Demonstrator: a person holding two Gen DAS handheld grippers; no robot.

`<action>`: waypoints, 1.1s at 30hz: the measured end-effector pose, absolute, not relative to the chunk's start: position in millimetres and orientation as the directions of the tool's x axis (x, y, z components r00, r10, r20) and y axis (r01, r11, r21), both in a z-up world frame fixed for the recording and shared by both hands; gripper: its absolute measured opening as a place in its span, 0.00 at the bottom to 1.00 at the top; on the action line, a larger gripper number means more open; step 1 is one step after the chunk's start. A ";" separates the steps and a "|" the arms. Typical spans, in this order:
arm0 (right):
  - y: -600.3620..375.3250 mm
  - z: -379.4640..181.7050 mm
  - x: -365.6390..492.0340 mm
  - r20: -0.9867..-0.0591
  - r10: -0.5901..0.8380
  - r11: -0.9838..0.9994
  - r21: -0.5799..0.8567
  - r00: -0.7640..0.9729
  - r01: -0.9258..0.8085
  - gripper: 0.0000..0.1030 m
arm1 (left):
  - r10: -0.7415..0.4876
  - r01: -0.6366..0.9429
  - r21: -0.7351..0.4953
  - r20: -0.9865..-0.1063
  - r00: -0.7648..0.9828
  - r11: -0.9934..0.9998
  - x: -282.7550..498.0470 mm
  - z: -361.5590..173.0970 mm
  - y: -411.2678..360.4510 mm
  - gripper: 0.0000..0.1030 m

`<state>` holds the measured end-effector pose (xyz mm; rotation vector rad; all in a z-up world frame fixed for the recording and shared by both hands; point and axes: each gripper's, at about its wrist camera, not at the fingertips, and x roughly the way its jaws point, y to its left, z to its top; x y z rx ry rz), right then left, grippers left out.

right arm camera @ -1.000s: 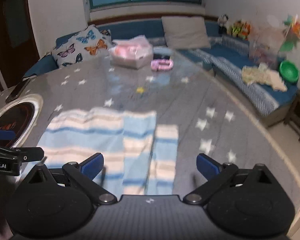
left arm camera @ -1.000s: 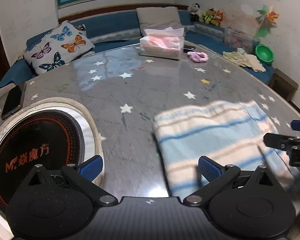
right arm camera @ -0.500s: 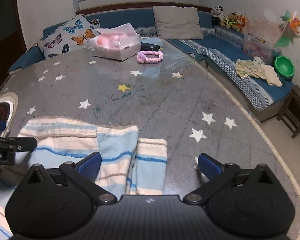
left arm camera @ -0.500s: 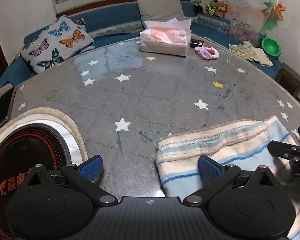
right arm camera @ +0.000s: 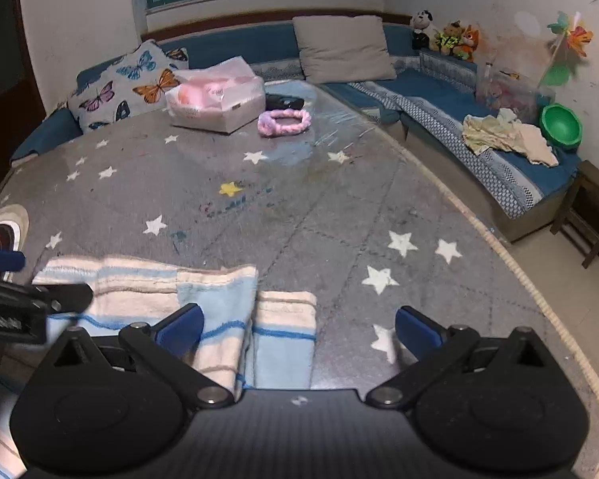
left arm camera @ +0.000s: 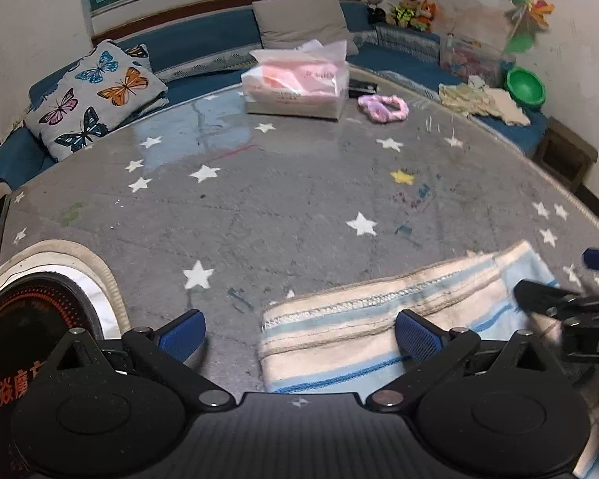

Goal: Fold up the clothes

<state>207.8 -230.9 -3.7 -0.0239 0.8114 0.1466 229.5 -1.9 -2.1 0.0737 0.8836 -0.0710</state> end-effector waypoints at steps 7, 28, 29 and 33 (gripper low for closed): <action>-235.7 6.8 182.6 -0.704 0.155 0.984 0.048 0.693 -0.171 1.00 | -0.023 0.080 0.036 -0.776 0.631 0.996 227.6 -1.5 -3.5 1.00; -230.0 -0.4 87.8 -0.705 0.173 0.973 0.015 0.688 -0.229 1.00 | 0.001 0.050 0.041 -0.778 0.628 0.998 154.6 4.6 23.5 1.00; -230.8 -1.5 83.6 -0.703 0.164 0.974 0.004 0.692 -0.227 1.00 | -0.001 0.048 0.038 -0.779 0.627 0.998 150.9 4.8 24.2 1.00; -235.3 5.8 69.5 -0.678 0.155 0.978 0.002 0.719 -0.209 1.00 | -0.009 0.046 0.027 -0.772 0.635 0.999 136.4 8.1 24.7 1.00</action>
